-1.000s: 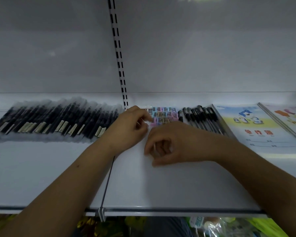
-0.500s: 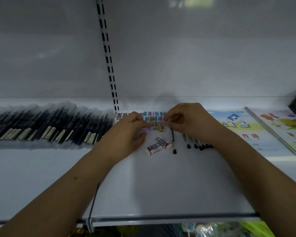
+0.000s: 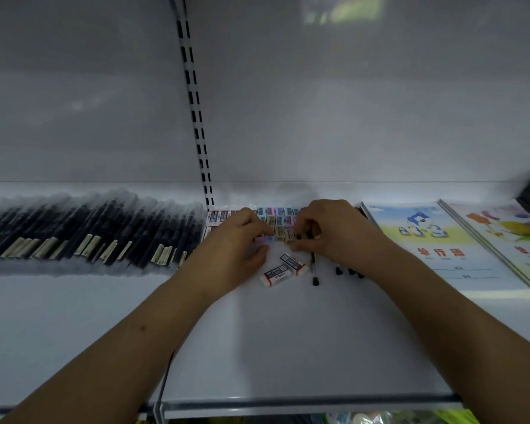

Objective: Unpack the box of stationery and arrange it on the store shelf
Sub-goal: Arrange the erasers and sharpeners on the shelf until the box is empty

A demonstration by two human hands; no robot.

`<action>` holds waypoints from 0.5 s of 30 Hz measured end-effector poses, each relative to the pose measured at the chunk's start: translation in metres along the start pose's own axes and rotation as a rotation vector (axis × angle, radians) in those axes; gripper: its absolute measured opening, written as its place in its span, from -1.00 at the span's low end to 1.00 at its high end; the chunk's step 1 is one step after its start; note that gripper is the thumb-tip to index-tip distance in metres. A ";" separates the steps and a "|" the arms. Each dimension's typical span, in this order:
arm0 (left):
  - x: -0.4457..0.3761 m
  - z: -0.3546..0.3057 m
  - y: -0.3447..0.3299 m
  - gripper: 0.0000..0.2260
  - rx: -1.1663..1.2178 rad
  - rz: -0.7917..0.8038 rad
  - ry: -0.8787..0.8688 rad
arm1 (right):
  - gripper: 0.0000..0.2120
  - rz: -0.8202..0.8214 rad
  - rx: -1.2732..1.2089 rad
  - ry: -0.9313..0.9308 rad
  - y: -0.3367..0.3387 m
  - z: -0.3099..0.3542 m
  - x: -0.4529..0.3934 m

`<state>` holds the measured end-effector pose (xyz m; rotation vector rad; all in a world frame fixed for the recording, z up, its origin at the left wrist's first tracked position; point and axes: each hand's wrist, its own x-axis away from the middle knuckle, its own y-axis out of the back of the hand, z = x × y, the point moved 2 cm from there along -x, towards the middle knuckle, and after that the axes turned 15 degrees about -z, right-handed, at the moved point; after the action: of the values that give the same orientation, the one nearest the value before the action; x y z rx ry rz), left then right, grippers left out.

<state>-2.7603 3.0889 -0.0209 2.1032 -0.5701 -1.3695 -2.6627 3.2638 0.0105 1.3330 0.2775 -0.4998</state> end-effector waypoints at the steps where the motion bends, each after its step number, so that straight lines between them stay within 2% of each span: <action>1: 0.000 0.000 0.000 -0.77 0.000 0.002 0.001 | -0.78 -0.005 -0.004 0.007 -0.001 0.001 -0.001; 15: -0.002 -0.002 -0.003 -0.74 0.029 0.007 0.015 | -0.86 -0.070 -0.096 0.019 -0.011 -0.005 -0.005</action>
<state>-2.7595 3.0923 -0.0207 2.1310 -0.5935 -1.3480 -2.6720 3.2680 0.0027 1.2390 0.3608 -0.5265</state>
